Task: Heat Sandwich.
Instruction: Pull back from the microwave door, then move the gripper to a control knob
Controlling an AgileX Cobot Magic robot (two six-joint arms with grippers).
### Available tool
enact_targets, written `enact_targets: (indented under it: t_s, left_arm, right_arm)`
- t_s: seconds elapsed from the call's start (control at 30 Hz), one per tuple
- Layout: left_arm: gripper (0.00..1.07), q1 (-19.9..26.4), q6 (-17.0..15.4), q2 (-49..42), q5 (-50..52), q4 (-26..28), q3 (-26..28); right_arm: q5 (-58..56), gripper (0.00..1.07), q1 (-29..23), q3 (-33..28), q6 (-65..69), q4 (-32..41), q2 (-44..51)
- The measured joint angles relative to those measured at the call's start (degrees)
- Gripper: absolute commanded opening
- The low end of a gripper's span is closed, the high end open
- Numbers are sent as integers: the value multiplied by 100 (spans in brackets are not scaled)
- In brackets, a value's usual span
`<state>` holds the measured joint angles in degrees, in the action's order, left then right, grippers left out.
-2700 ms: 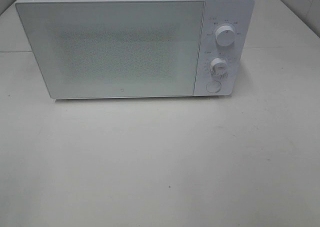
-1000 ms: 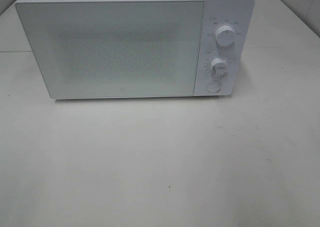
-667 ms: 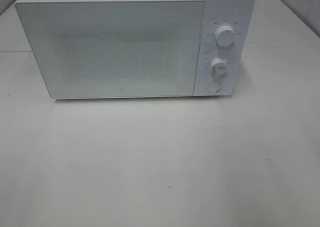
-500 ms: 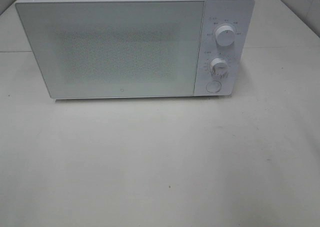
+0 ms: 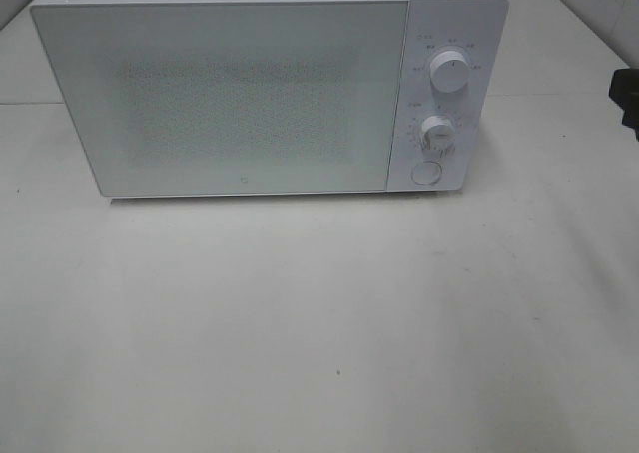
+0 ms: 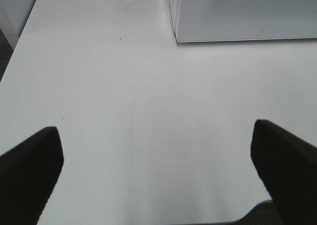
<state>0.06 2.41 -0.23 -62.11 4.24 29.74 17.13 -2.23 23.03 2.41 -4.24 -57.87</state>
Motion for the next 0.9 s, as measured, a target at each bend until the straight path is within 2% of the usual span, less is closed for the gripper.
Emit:
enact_targets:
  t_s: [0.23, 0.37, 0.63, 0.7, 0.8, 0.9]
  left_arm:
    - [98, 0, 0, 0, 0, 0, 0]
    - [98, 0, 0, 0, 0, 0, 0]
    - [98, 0, 0, 0, 0, 0, 0]
    - [98, 0, 0, 0, 0, 0, 0]
    - [98, 0, 0, 0, 0, 0, 0]
    - [98, 0, 0, 0, 0, 0, 0]
  right_arm:
    - [980, 75, 0, -235, -241, 292, -670]
    - [1719, 75, -183, -401, -567, 665, -985]
    - [2842, 75, -1112, -556, -1467, 1748, -1730]
    - [3329, 75, -1478, -567, -1753, 2275, -2017]
    - [3644, 75, -1713, -567, -1839, 2584, -2177]
    - [4165, 75, -2177, -567, -1891, 3163, -2504]
